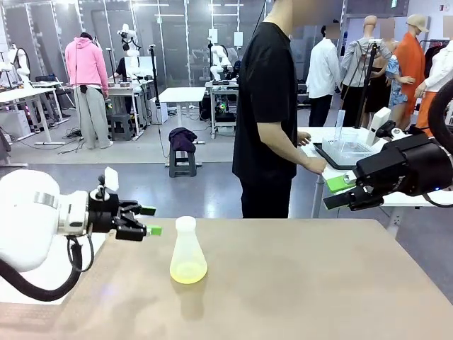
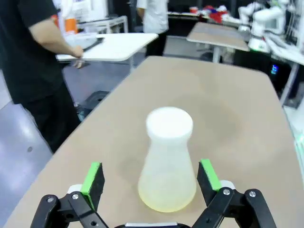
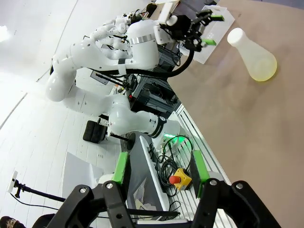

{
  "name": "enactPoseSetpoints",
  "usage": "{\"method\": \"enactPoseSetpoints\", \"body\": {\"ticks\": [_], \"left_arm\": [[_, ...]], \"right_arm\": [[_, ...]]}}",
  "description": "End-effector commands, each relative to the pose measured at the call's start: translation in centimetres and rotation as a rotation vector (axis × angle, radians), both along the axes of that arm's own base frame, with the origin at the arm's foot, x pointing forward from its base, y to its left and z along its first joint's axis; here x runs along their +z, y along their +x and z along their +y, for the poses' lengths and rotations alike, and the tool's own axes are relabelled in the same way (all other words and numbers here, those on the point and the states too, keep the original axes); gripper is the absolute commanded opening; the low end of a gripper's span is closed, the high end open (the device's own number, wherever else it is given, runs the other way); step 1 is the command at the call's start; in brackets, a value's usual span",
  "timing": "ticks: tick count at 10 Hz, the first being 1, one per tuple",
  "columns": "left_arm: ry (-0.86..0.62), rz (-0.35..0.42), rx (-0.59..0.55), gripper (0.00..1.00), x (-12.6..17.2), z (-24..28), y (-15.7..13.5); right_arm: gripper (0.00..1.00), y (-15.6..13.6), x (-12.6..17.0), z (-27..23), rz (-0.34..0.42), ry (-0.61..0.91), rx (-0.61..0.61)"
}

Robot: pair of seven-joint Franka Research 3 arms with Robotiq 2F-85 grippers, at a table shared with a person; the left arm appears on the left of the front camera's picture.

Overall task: Prepare the solutions needed for the experiment.
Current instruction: When the human places the Big flask in the center of the table, pick up the Big flask and place it in the left Organizing basket.

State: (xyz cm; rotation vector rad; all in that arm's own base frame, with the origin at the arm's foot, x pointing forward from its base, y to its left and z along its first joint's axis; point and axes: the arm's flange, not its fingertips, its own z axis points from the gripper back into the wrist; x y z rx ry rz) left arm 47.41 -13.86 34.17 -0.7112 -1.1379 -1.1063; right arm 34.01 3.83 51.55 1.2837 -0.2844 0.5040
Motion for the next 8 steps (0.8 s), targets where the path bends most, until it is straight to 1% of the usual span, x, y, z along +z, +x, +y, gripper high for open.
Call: {"method": "enactPoseSetpoints", "body": {"ticks": [1,2,3,4,5,8], "left_arm": [[0.043,-0.073,-0.14,1.0,-2.3,-0.1,2.2],[0.025,-0.102,-0.151,1.0,-3.3,-0.4,2.8],[-0.003,-0.1,-0.165,1.0,-4.2,-0.6,3.3],[-0.018,-0.122,-0.149,1.0,-4.9,-1.0,4.2],[-0.043,-0.122,-0.157,1.0,-5.1,-1.5,4.6],[-0.096,-0.07,-0.277,1.0,-5.6,-3.3,5.3]], "right_arm": [[0.64,0.3,0.1,0.0,-0.014,0.008,0.009],[0.64,0.3,0.1,0.0,-0.014,0.008,0.009],[0.64,0.3,0.1,0.0,-0.014,0.008,0.009],[0.64,0.3,0.1,0.0,-0.014,0.008,0.009],[0.64,0.3,0.1,0.0,-0.014,0.008,0.009],[0.64,0.3,0.1,0.0,-0.014,0.008,0.009]]}}
